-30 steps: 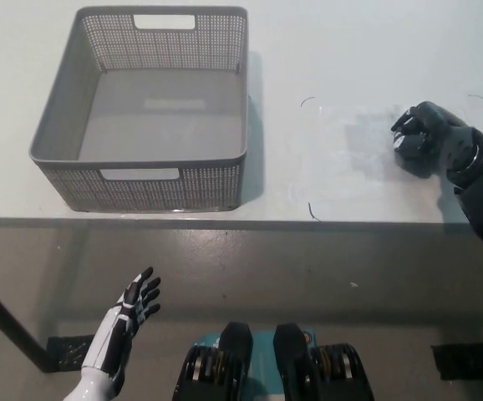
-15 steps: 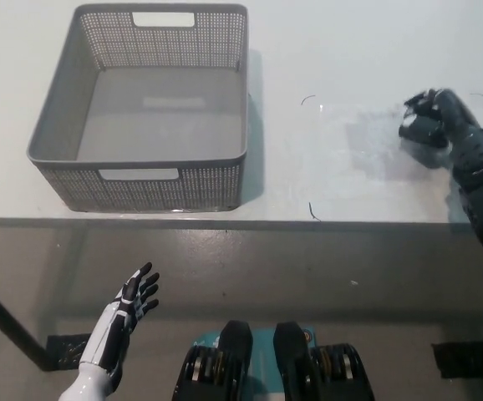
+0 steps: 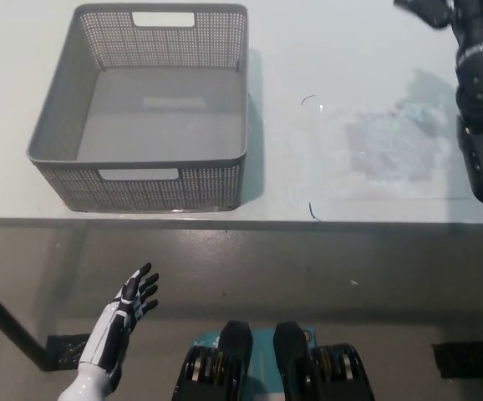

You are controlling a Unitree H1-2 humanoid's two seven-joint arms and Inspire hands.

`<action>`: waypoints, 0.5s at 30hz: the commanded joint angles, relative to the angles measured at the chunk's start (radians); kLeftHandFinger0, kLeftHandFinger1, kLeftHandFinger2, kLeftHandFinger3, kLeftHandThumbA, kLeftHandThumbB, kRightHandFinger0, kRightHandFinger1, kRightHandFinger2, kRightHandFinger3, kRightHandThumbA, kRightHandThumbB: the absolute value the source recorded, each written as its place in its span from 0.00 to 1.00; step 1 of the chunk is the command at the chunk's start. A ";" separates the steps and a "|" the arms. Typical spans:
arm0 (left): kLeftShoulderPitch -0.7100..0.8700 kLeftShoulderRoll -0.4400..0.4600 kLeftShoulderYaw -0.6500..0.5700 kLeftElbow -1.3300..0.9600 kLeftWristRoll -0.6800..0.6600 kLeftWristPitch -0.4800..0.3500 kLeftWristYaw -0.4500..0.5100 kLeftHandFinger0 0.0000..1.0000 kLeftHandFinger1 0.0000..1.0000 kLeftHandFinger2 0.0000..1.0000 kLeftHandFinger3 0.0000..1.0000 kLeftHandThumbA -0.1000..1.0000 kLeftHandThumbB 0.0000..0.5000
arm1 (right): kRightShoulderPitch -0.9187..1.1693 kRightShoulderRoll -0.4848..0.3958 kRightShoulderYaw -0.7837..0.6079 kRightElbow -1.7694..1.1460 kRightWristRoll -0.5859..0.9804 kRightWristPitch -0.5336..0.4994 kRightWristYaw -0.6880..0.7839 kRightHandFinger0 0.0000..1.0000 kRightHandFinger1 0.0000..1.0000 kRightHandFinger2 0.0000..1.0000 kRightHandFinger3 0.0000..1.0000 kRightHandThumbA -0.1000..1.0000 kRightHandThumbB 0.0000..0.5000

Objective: Use the right hand to pick up a webcam and put it into a container on the left side

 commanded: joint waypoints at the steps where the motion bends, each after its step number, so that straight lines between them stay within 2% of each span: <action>1: -0.017 0.013 -0.001 -0.013 -0.011 -0.014 -0.017 1.00 1.00 1.00 1.00 1.00 0.00 | -0.096 0.019 -0.007 -0.106 0.035 0.077 0.021 0.02 0.47 0.81 0.85 0.00 0.32; 4: -0.016 0.014 -0.002 -0.015 -0.012 -0.013 -0.019 1.00 1.00 1.00 1.00 1.00 0.00 | -0.118 0.054 -0.005 -0.120 0.054 0.073 0.026 0.00 0.45 0.80 0.84 0.00 0.34; 8: -0.008 0.013 -0.006 -0.016 -0.011 -0.022 -0.021 1.00 1.00 1.00 1.00 1.00 0.00 | -0.157 0.141 0.019 -0.131 0.044 0.106 0.003 0.00 0.44 0.78 0.80 0.00 0.27; 11: 0.005 0.013 -0.010 -0.017 -0.006 -0.030 -0.022 1.00 1.00 1.00 1.00 1.00 0.00 | -0.178 0.204 0.040 -0.112 0.032 0.101 -0.009 0.00 0.42 0.77 0.77 0.00 0.30; 13: 0.006 0.014 -0.014 -0.012 0.000 -0.039 -0.023 1.00 1.00 1.00 1.00 1.00 0.00 | -0.209 0.247 0.053 -0.059 0.028 0.081 -0.021 0.00 0.42 0.78 0.77 0.00 0.39; 15: 0.011 0.017 -0.019 -0.012 0.005 -0.045 -0.023 1.00 1.00 1.00 1.00 1.00 0.00 | -0.223 0.274 0.067 -0.026 0.021 0.059 -0.031 0.00 0.42 0.78 0.77 0.00 0.39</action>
